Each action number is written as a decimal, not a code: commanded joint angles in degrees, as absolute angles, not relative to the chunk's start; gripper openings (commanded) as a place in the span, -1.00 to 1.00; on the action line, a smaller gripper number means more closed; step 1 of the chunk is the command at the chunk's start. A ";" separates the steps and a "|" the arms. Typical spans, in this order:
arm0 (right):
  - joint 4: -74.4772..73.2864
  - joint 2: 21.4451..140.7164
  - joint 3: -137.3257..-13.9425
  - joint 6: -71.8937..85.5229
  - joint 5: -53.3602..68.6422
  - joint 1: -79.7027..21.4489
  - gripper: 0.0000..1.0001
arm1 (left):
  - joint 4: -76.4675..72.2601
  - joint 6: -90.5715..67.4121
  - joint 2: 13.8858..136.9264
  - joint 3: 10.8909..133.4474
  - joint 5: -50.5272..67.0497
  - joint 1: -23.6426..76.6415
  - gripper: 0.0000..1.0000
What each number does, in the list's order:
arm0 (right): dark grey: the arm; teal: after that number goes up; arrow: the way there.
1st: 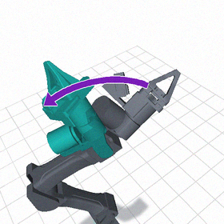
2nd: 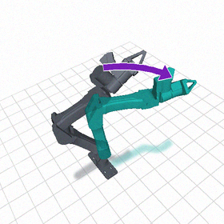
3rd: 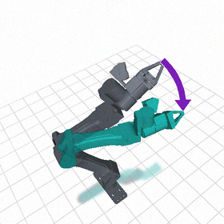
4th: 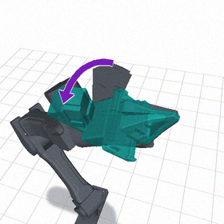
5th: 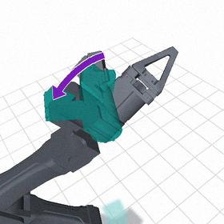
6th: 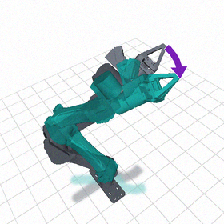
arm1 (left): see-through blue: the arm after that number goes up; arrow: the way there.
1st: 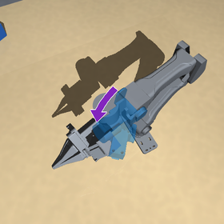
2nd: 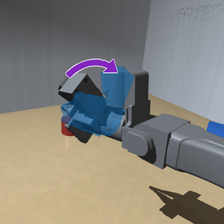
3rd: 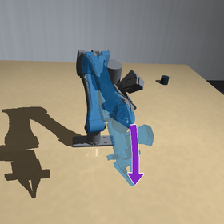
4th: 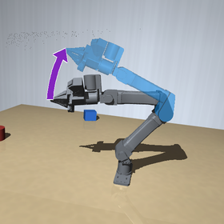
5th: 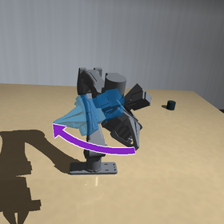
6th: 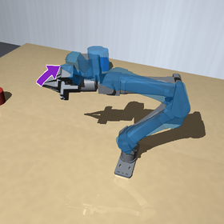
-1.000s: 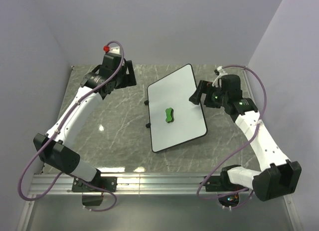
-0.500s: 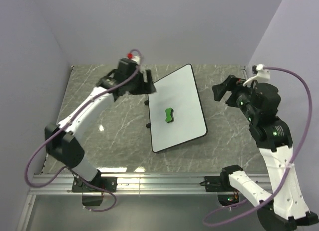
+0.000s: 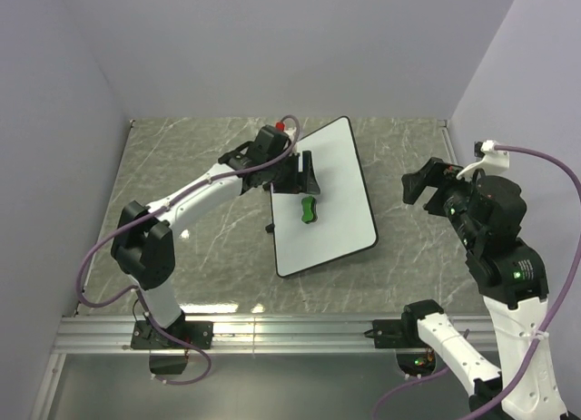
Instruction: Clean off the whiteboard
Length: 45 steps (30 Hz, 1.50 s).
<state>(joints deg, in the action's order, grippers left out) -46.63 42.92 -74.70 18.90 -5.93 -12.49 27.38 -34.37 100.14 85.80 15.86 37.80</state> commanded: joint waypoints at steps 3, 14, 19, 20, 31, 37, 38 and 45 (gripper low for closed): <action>-47.90 42.19 -73.39 18.11 -7.03 -12.57 0.98 | 24.25 -36.56 99.93 83.67 16.02 39.72 0.45; -47.55 42.54 -72.25 18.54 -5.71 -12.39 0.98 | 26.28 -38.50 101.69 80.86 12.39 39.90 0.36; -47.37 42.98 -72.33 18.54 -5.71 -12.48 0.98 | 25.40 -38.85 102.83 80.16 13.62 39.90 0.26; -47.29 42.89 -72.25 18.54 -5.63 -12.48 0.98 | 25.23 -38.85 103.01 80.24 14.06 39.82 0.22; -47.11 43.33 -72.86 18.55 -5.62 -12.48 0.94 | 27.41 -37.71 104.06 83.66 13.19 39.73 -0.83; -47.55 43.86 -75.76 18.81 -4.57 -12.39 0.93 | 35.07 -34.90 97.22 83.77 4.05 32.87 -0.99; -47.46 43.86 -76.02 18.98 -4.22 -12.48 0.93 | 36.98 -34.63 96.08 82.89 2.48 29.30 -0.99; -47.46 45.79 -77.26 21.71 -2.29 -12.48 0.94 | 42.19 -28.48 90.80 73.31 -11.41 19.95 -0.99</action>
<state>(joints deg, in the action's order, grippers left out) -48.53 44.51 -75.11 20.16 -3.36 -12.49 36.99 -32.32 93.08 76.79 -3.31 19.73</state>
